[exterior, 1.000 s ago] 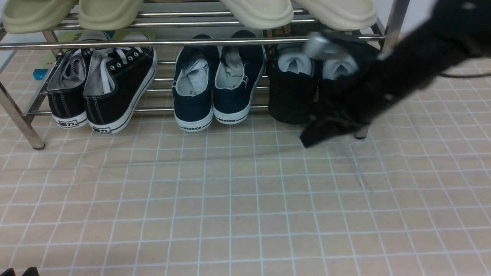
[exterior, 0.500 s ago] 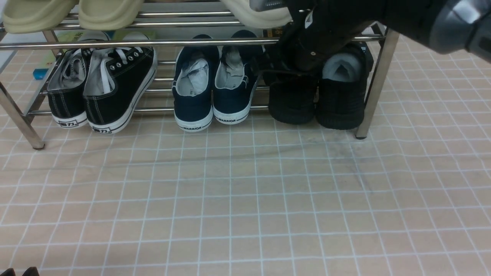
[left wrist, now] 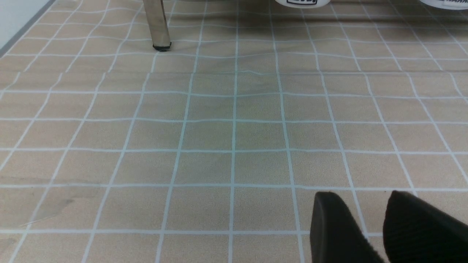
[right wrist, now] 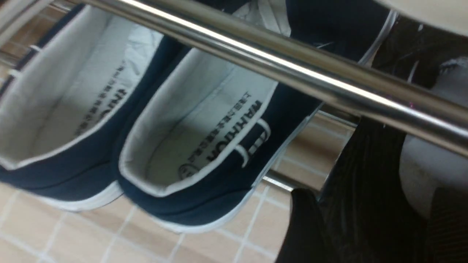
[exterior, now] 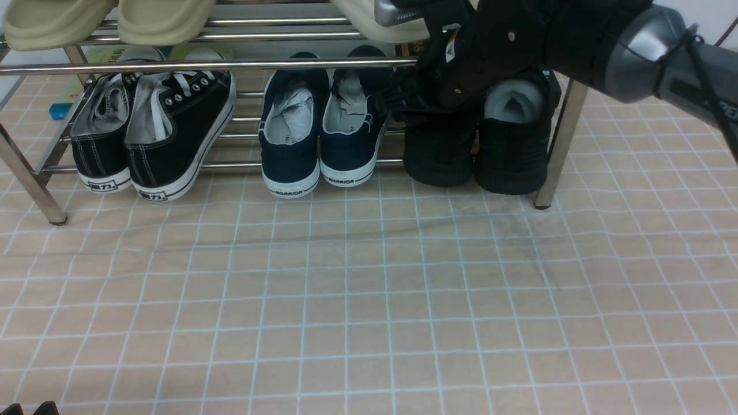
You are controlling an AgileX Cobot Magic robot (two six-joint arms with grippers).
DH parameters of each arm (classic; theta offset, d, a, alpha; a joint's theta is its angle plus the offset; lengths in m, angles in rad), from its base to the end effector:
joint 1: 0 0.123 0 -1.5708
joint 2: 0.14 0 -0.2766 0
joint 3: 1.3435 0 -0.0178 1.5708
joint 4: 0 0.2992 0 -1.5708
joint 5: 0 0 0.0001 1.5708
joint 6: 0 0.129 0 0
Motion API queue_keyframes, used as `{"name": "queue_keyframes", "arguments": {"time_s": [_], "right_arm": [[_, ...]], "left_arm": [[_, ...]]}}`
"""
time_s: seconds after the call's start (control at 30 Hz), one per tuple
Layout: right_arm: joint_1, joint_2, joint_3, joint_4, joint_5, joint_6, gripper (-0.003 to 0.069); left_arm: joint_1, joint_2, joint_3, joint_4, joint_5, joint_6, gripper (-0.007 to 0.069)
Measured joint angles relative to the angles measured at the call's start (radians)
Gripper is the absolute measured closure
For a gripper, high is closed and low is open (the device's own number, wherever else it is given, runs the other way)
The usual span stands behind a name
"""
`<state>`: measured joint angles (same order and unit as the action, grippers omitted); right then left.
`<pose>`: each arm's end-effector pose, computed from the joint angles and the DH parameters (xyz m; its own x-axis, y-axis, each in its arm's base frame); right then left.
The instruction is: Take the shoes off the shelf from the light coffee tablecloth by hand.
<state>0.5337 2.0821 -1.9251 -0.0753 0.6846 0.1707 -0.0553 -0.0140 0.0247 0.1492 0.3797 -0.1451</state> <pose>0.4864 0.2803 0.2517 -0.6386 -0.2473 -0.7287 -0.4093 0.9111 0.0495 0.1458 -0.0009 0.1603 -0.2944 0.0099 -0.9556 0.0007 0.9999 0.0101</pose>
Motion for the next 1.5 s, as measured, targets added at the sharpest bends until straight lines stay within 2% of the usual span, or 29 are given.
{"name": "queue_keyframes", "arguments": {"time_s": [0.3,0.7,1.27,1.33,1.4,1.43,1.47,1.5], "right_arm": [[0.0,0.024,0.0,-0.067,-0.02,0.0,0.0214],[0.001,-0.026,0.0,-0.019,-0.018,0.002,0.0214],[0.006,0.071,0.0,-0.074,-0.021,0.002,0.0216],[0.006,0.076,0.0,-0.082,-0.021,0.001,0.0237],[0.006,0.076,-0.002,-0.09,-0.02,0.001,0.0302],[0.006,0.076,-0.002,-0.091,-0.019,0.001,0.0312],[0.005,0.076,-0.004,-0.095,-0.014,-0.004,0.0408],[0.005,0.076,-0.004,-0.095,-0.013,-0.005,0.0422]], "left_arm": [[0.0,0.0,0.0,0.0,0.0,0.0,0.0385],[0.0,0.0,0.0,0.0,0.0,0.0,0.0385],[0.0,0.0,0.0,0.0,0.0,0.0,0.0385],[0.0,0.0,0.0,0.0,0.0,0.0,0.0385],[0.0,0.0,0.0,0.0,0.0,0.0,0.0385],[0.0,0.0,0.0,0.0,0.0,0.0,0.0385],[0.0,0.0,0.0,0.0,0.0,0.0,0.0385],[0.0,0.0,0.0,0.0,0.0,0.0,0.0385]]}}
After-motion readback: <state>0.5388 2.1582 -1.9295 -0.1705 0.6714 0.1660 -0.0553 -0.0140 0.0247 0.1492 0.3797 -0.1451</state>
